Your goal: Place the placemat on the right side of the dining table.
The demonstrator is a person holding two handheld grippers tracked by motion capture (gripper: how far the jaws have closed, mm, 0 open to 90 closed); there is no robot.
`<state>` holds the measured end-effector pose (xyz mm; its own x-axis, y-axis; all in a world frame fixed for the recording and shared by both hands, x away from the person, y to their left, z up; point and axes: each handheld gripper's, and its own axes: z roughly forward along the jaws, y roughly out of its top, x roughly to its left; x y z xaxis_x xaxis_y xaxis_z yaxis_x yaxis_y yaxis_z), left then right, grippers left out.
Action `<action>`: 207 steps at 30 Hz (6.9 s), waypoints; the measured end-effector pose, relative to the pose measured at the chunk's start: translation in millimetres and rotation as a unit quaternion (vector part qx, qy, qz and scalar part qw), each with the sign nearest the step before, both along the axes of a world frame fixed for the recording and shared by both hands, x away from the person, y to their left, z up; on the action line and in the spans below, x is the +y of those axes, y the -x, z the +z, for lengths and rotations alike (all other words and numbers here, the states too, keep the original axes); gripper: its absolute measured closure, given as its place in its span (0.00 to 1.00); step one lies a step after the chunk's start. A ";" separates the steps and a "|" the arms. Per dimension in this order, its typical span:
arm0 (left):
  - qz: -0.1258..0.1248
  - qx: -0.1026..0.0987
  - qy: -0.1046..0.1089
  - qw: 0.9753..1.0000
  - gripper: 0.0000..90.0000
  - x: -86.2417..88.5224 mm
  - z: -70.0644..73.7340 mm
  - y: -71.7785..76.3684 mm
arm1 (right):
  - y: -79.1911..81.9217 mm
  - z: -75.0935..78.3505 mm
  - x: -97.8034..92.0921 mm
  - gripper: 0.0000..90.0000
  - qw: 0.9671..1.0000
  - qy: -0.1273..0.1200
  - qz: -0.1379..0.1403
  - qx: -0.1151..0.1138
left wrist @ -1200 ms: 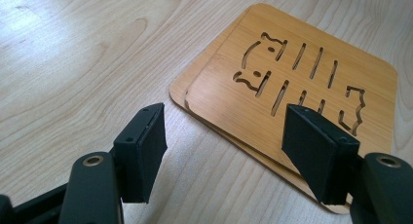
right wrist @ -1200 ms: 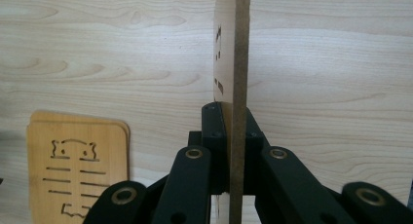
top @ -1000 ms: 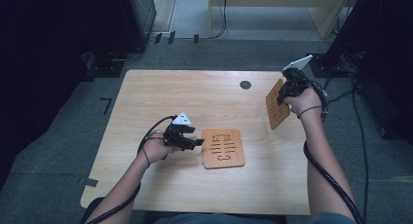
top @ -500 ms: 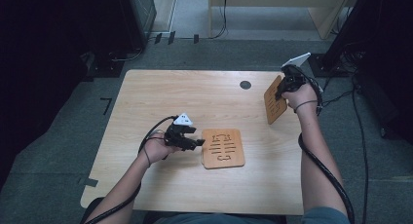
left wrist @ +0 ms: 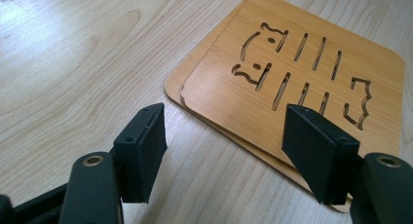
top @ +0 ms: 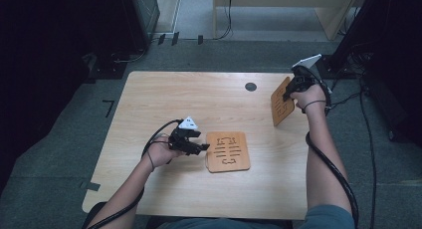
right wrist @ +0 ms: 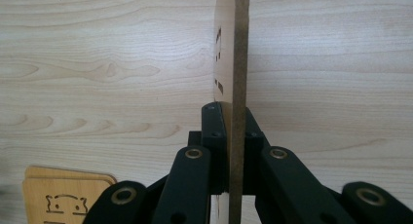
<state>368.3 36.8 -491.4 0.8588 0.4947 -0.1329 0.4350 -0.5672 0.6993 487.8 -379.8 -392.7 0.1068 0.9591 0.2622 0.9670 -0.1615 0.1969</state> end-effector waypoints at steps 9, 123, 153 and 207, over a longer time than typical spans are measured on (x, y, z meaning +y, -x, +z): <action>-0.001 0.000 -0.002 1.000 0.35 -0.8 -0.7 0.7 | -0.1 2.9 -10.3 0.93 1.000 0.019 0.002 -0.007; 0.006 -0.013 0.000 1.000 0.35 1.6 -0.1 -0.9 | 23.3 -66.8 -44.1 0.54 0.999 0.004 -0.024 -0.033; 0.009 -0.014 0.001 1.000 0.35 3.7 0.2 -2.3 | 25.5 -86.8 -41.8 0.49 0.999 0.004 -0.031 -0.038; 0.010 -0.003 -0.006 1.000 0.34 3.6 -3.2 -2.8 | 59.8 -80.4 6.8 0.27 0.991 0.000 0.051 -0.121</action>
<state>371.1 40.4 -494.6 0.8497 0.5132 -0.1210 0.4417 -0.5676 0.6948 428.0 -373.0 -473.1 -0.0575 0.9616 0.2684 0.9028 -0.0647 0.4251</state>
